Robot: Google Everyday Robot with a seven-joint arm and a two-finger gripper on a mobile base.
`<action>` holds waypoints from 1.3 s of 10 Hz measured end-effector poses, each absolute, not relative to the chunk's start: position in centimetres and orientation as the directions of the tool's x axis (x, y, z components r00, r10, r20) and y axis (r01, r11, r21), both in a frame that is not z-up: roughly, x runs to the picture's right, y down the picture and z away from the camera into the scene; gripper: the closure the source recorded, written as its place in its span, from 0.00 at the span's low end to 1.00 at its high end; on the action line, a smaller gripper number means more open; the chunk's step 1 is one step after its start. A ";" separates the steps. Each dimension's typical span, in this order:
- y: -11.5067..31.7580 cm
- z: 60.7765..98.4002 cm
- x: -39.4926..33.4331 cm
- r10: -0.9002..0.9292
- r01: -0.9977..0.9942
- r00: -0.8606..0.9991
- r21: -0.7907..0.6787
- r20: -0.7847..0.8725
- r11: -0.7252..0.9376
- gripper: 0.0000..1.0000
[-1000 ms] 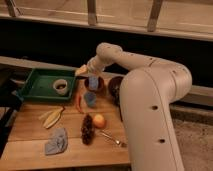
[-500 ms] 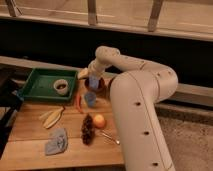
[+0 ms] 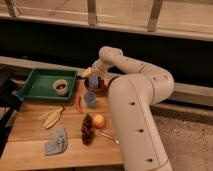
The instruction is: Place sponge in plastic cup
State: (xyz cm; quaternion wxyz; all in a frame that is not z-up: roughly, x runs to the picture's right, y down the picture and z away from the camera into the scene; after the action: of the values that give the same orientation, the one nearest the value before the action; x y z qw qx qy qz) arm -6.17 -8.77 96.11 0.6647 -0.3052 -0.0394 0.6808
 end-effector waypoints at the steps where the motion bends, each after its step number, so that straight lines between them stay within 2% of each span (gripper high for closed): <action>1: -8.5 96.2 -6.4 0.928 -0.879 0.070 -0.463 -0.366 -0.116 0.20; 7: -6.0 98.3 -7.4 0.905 -0.859 0.054 -0.482 -0.421 -0.173 0.22; 9: -5.6 98.6 -7.1 0.902 -0.838 0.054 -0.510 -0.429 -0.193 0.38; 11: -5.6 98.5 -7.8 0.905 -0.836 0.078 -0.522 -0.418 -0.168 0.61; 13: -5.7 98.3 -7.9 0.908 -0.835 0.082 -0.526 -0.412 -0.164 0.79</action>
State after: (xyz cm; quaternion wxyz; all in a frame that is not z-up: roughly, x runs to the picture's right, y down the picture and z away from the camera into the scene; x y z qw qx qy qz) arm -7.86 -5.68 98.34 0.6446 -0.3539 -0.0516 0.6757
